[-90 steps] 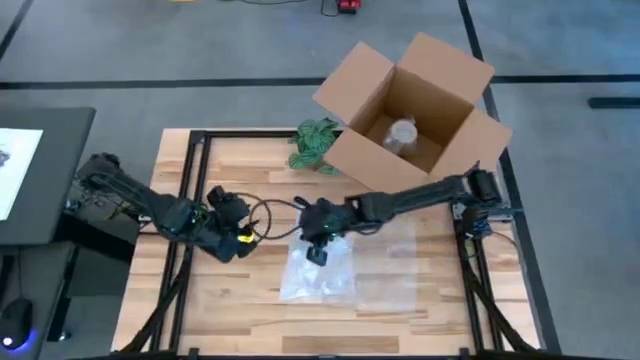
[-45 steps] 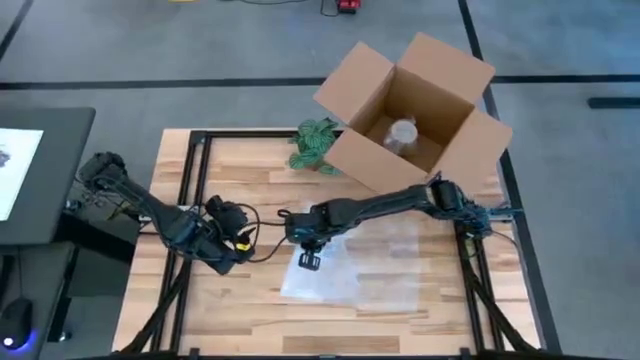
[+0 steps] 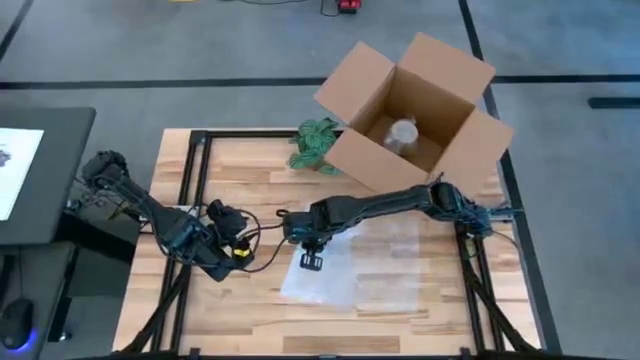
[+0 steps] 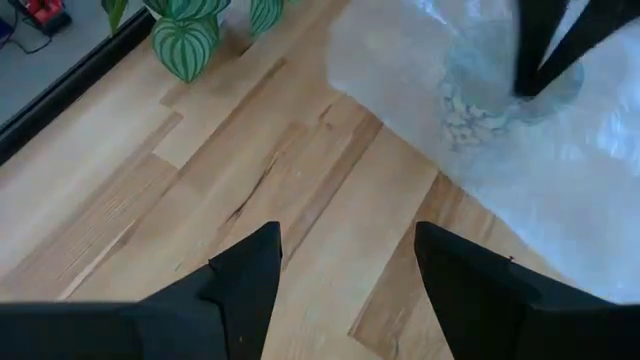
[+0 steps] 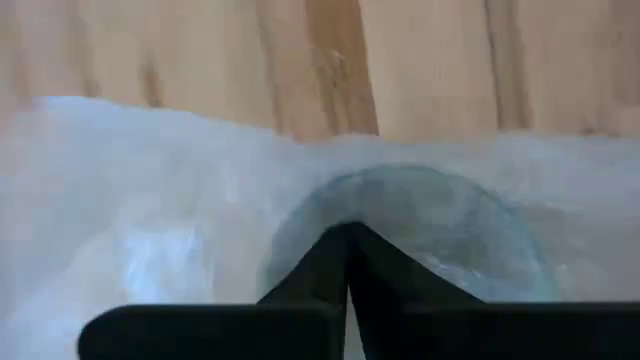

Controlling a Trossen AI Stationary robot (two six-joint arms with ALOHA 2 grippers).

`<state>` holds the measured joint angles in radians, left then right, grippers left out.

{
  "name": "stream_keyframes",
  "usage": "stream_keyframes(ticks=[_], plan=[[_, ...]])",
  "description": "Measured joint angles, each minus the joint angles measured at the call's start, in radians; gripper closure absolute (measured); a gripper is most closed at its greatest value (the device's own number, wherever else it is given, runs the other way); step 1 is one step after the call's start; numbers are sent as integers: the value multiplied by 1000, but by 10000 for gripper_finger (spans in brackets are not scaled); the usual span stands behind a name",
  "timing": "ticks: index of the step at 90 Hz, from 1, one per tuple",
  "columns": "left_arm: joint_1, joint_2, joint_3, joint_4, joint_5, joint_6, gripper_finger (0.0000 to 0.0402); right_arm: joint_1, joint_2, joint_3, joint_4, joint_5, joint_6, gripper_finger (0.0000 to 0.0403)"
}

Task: Wrap mug
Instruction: Wrap the blue mug

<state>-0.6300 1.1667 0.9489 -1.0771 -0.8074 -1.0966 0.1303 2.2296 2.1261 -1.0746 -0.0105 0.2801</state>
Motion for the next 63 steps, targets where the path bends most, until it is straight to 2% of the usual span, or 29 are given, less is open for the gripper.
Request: stream_keyframes(ticks=[8,25,52,63], plan=[[0,0,0,0,-2,0,189,9,-2,47,-50,37,-1,403],[0,0,0,-1,-5,0,189,9,16,58,-77,39,0,403],[1,0,0,21,-5,11,189,-42,154,62,-77,32,0,403],[1,0,0,21,-5,12,189,-53,204,66,-73,-4,-13,403]])
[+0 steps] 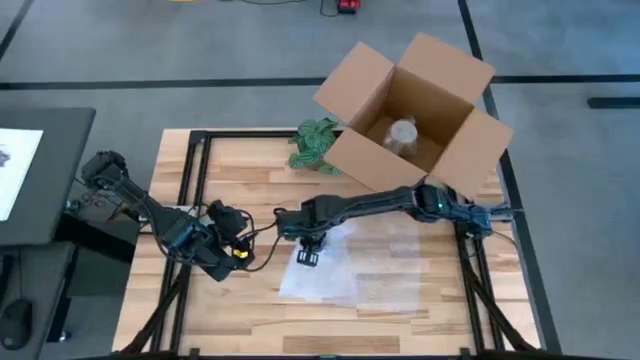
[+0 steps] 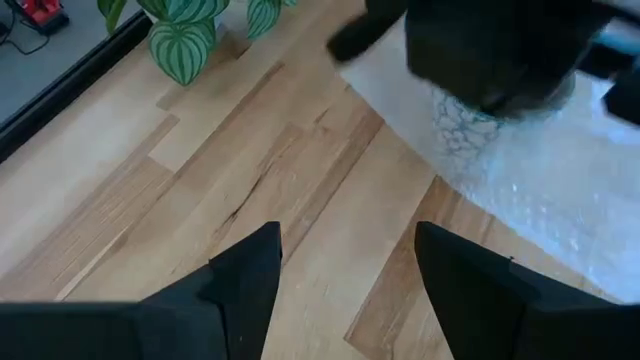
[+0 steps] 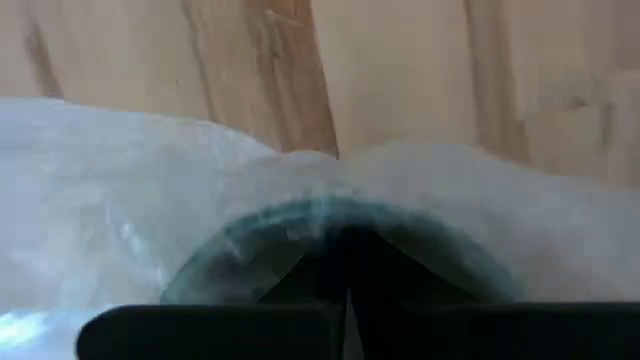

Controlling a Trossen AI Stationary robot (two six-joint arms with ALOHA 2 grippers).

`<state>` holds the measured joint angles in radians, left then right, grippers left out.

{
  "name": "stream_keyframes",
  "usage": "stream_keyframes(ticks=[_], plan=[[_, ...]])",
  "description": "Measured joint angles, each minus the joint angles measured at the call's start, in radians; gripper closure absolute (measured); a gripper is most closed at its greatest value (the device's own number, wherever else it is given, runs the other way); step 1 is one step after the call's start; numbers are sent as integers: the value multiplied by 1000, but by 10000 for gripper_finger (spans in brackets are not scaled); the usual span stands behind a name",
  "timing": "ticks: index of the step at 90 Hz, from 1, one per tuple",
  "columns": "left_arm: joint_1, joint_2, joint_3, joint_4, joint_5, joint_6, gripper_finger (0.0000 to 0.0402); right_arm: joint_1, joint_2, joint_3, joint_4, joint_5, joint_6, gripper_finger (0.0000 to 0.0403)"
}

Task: Wrap mug
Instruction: Wrap the blue mug

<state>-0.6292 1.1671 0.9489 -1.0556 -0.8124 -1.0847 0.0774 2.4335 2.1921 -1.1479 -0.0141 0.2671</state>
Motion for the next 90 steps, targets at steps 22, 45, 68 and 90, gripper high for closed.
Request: stream_keyframes(ticks=[22,45,68,90], plan=[[0,0,0,9,-1,0,189,-1,4,0,-5,-10,-29,403],[-1,0,1,24,-4,7,189,7,-49,74,-50,23,-30,403],[0,0,2,24,-4,7,189,5,-58,161,-163,68,-32,403],[-1,0,2,25,-4,18,189,39,-71,161,-174,69,-32,403]])
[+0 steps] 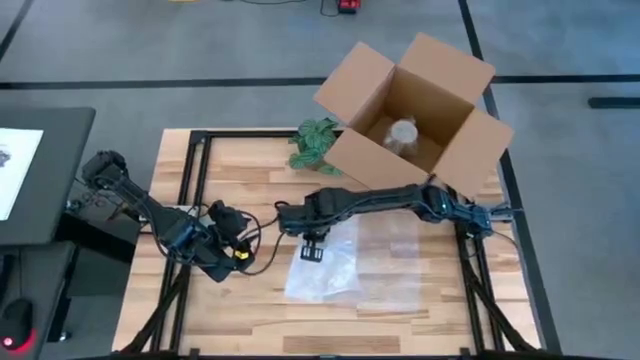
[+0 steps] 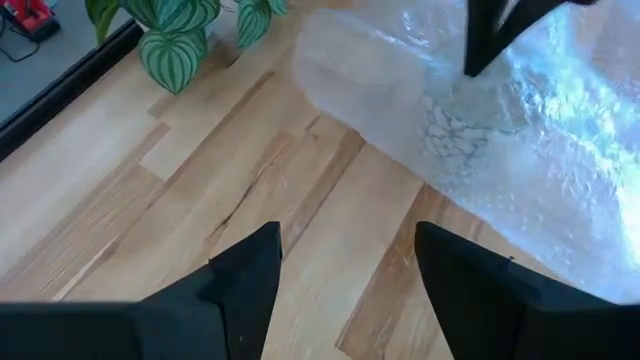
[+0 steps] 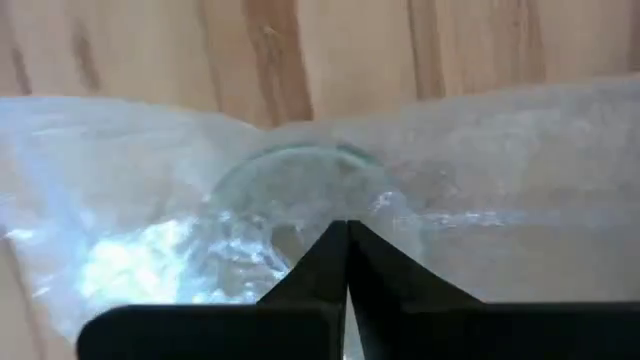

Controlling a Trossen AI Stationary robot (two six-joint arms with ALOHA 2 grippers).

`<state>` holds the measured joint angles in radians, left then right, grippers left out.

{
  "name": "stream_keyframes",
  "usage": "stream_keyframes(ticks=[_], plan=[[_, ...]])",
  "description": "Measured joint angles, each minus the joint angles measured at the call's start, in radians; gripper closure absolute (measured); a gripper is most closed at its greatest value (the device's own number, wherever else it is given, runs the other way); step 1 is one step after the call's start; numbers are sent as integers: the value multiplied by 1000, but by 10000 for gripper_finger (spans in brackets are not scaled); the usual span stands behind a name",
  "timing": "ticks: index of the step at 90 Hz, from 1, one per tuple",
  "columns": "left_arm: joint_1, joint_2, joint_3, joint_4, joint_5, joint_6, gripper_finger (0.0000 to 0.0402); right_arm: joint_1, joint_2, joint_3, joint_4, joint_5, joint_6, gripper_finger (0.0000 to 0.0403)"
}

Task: Wrap mug
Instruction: Wrap the blue mug

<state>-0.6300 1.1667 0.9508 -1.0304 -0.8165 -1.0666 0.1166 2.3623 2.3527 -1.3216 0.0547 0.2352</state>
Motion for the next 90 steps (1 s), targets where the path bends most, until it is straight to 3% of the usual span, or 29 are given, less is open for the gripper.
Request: stream_keyframes(ticks=[41,76,90], plan=[[0,0,0,0,1,-1,189,-21,138,-20,65,-7,-30,403],[0,0,0,62,0,50,189,-20,9,-27,61,0,-57,402],[0,0,0,68,0,63,189,-20,-30,-27,60,0,-78,380]])
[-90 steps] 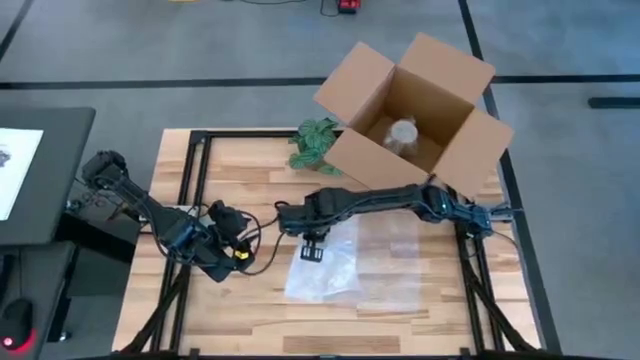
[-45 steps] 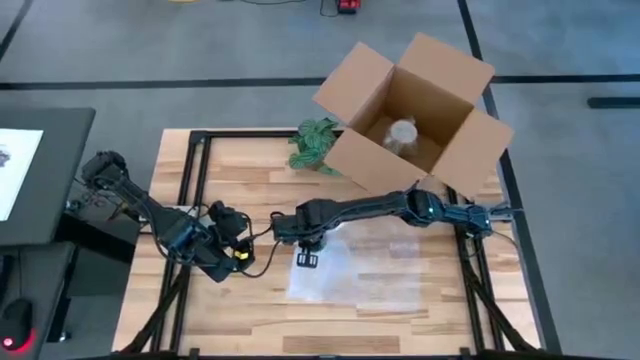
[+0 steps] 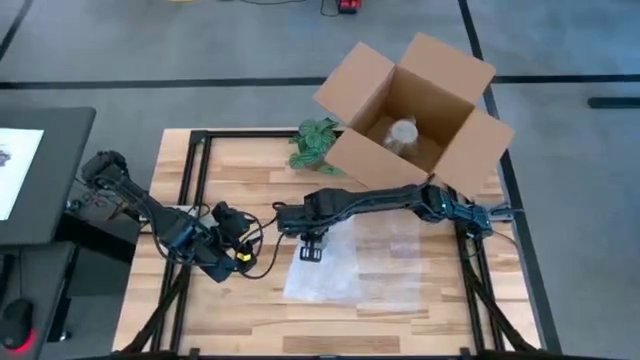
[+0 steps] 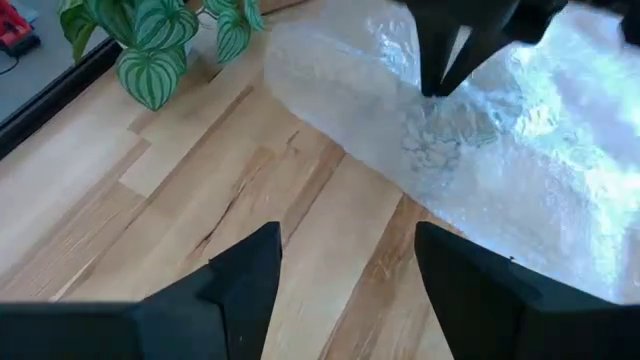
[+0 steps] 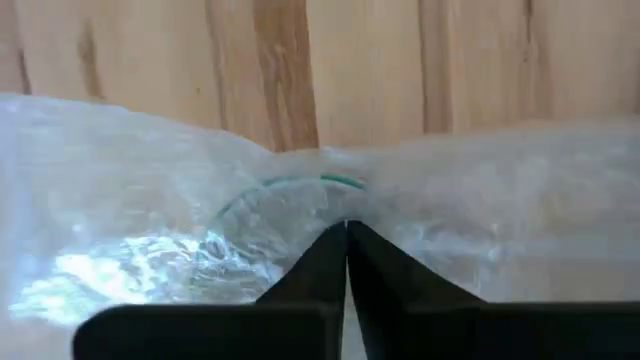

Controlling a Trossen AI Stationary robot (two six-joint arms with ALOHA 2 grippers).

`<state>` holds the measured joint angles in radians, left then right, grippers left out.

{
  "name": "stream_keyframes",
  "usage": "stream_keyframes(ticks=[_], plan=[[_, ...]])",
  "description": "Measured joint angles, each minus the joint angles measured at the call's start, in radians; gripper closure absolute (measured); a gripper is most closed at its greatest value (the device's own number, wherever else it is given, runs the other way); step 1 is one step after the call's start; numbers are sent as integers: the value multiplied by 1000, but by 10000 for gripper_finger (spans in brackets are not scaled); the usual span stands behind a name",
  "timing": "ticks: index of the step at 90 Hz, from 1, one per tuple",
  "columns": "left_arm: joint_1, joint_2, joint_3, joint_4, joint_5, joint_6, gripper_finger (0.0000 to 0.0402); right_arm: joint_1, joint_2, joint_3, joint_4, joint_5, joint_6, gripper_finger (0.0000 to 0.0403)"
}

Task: Wrap mug
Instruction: Wrap the blue mug

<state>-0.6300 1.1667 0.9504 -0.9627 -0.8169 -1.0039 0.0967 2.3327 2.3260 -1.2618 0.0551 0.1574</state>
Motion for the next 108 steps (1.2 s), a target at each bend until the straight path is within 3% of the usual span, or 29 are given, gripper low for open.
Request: stream_keyframes(ticks=[18,45,61,75,89,108], plan=[[0,0,0,-2,0,1,189,1,-47,1,-65,27,26,330],[0,0,0,-4,1,2,189,32,-55,1,-101,44,27,326],[0,0,0,-6,1,3,189,45,-55,-25,-24,25,20,341],[0,0,0,-6,2,3,189,22,-52,-135,41,19,41,365],[-3,0,-1,-6,2,3,189,5,-54,-297,223,-52,44,392],[-3,0,-1,-5,2,2,189,-9,-60,-379,296,-63,77,402]])
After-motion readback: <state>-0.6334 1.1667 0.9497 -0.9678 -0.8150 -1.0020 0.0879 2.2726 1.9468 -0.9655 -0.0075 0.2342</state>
